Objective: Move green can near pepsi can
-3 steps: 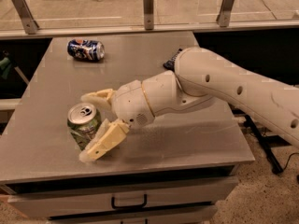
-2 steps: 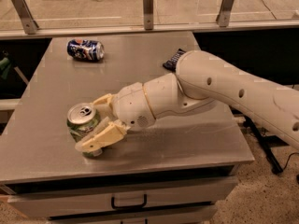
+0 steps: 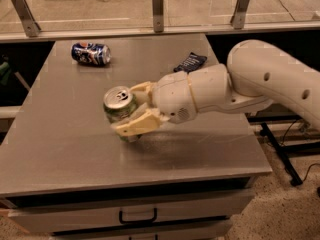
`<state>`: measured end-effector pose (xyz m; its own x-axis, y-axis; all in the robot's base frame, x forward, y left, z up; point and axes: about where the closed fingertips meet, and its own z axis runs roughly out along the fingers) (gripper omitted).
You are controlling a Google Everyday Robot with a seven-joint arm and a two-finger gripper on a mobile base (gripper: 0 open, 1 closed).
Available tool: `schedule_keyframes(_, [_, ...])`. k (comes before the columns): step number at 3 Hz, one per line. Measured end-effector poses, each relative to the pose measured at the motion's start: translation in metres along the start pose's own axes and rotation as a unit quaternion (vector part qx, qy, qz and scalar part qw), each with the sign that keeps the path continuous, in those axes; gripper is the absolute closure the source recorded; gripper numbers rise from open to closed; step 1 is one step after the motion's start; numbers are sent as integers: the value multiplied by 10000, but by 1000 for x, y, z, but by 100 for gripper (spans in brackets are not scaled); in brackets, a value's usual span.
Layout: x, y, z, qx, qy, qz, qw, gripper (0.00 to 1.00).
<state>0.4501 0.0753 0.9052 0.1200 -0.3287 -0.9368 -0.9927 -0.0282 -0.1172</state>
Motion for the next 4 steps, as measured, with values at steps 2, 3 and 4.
schedule_keyframes(2, [-9, -31, -79, 941, 185, -183, 9952, 100])
schedule_keyframes(3, [-8, -47, -93, 1442, 191, -370, 9887, 100])
schedule_keyframes(4, [-4, -93, -117, 2115, 94, -633, 9753, 100])
